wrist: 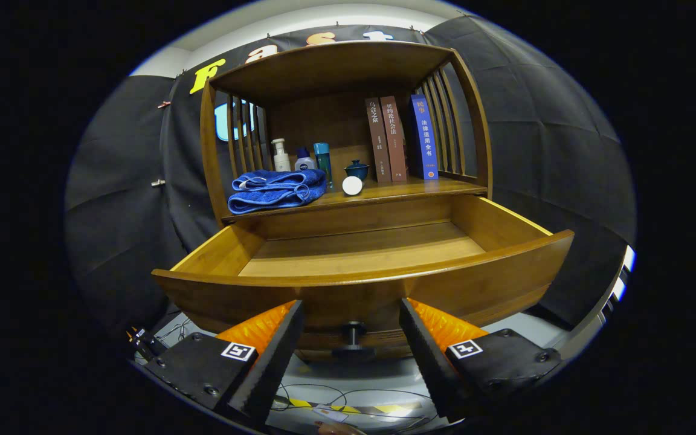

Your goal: Pull open the drawer, take out the items inside it, and place them on the countertop above the cabinet.

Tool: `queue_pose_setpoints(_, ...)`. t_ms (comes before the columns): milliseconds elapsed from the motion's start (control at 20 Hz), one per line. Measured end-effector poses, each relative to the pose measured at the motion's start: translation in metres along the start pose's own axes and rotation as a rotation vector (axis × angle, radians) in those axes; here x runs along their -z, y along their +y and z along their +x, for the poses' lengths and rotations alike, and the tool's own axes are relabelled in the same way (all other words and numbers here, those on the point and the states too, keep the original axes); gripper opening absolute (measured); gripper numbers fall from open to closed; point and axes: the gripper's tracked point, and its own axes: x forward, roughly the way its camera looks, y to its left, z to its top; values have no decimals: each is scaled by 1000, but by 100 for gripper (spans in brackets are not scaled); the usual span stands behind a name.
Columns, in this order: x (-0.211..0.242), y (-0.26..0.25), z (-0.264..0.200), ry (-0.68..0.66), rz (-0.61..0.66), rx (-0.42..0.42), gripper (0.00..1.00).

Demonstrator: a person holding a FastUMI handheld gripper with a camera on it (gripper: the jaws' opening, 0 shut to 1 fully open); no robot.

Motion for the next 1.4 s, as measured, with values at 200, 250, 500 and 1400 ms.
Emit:
queue_pose_setpoints(200, -2, 3, 8, -11, 9, 9, 99)
queue_pose_setpoints(250, -4, 4, 12, -11, 5, 6, 99)
queue_pose_setpoints(500, -21, 7, 54, -19, 15, 0, 100)
queue_pose_setpoints(1400, -57, 11, 187, -23, -1, 7, 100)
